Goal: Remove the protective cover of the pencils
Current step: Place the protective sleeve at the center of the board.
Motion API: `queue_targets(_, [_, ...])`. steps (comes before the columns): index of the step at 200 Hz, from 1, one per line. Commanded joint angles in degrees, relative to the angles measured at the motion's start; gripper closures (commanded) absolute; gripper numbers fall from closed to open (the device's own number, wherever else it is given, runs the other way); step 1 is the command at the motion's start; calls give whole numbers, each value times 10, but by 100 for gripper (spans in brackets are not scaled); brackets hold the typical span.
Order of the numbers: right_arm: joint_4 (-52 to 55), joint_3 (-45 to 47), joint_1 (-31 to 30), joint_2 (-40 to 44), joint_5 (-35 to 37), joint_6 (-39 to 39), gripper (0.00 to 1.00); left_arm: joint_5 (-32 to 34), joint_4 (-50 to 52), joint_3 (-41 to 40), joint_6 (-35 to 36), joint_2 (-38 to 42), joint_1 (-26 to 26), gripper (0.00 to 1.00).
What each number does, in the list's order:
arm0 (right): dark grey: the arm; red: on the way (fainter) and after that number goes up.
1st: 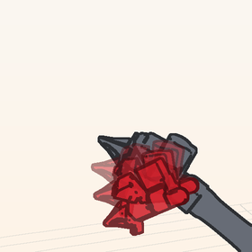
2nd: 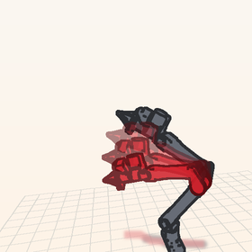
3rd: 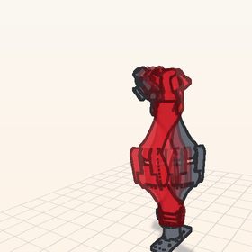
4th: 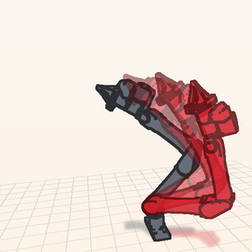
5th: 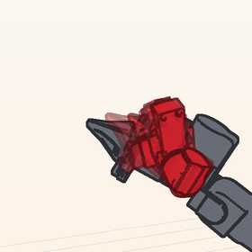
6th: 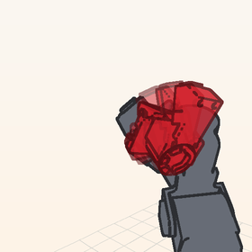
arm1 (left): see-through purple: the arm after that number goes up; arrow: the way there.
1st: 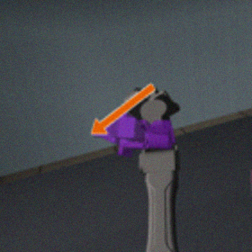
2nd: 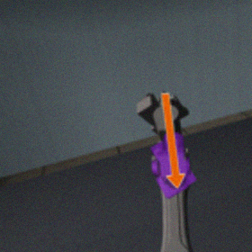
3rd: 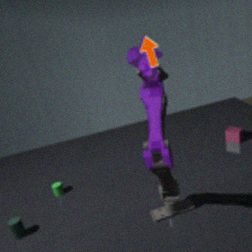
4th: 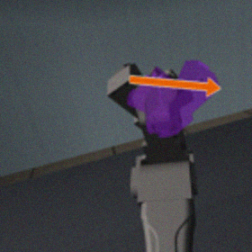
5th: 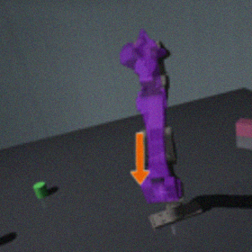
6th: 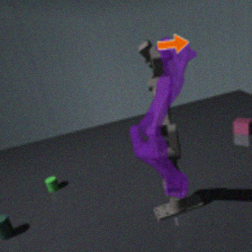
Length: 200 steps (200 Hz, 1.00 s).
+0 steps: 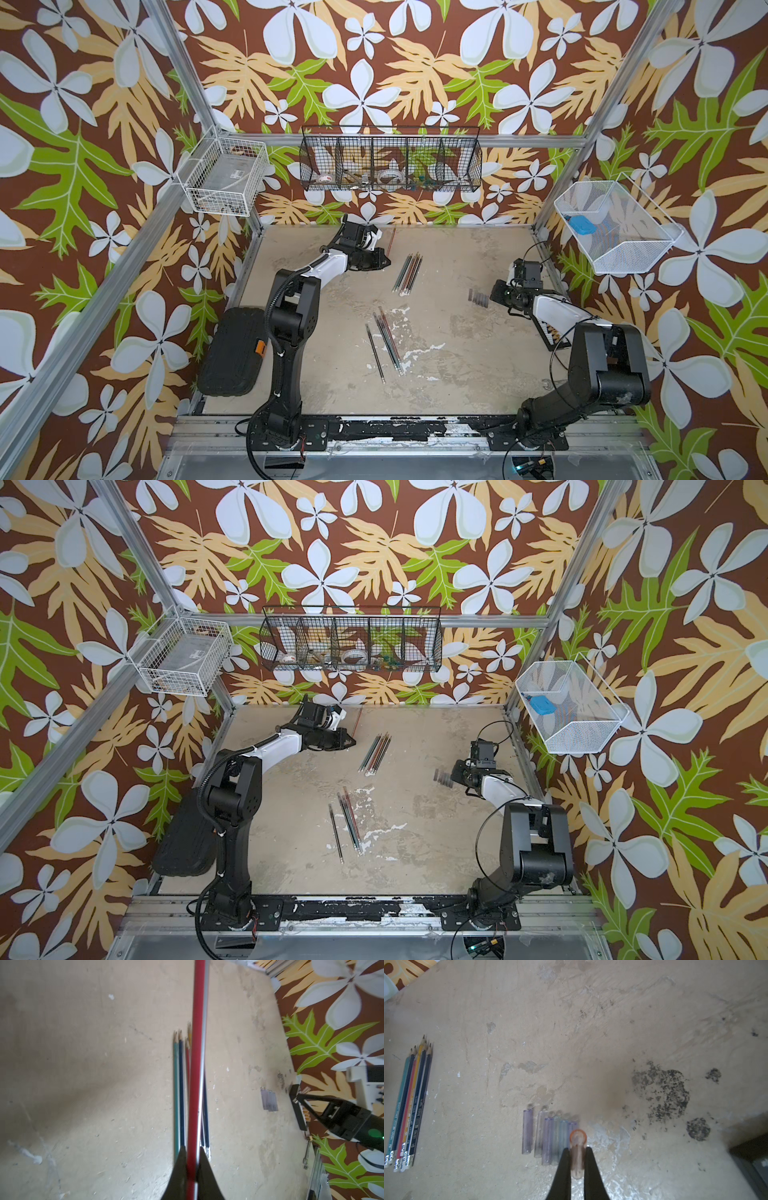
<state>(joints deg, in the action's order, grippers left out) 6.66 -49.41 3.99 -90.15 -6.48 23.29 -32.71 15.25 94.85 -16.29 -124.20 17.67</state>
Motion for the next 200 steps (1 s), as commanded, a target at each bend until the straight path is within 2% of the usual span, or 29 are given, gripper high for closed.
queue_targets(1, [13,-1,-1,-9,31,-4,95,9,30,4,21,2,-2,100])
queue_targets(70, [5,3,-1,-42,0,2,89,-34,-2,-10,4,24,-2,100])
queue_targets(131, [-1,27,-1,-31,-8,6,86,-47,-12,-13,-1,36,-1,100])
queue_targets(200, [-8,32,-1,-33,-27,9,83,-83,-80,-63,-29,84,-2,100])
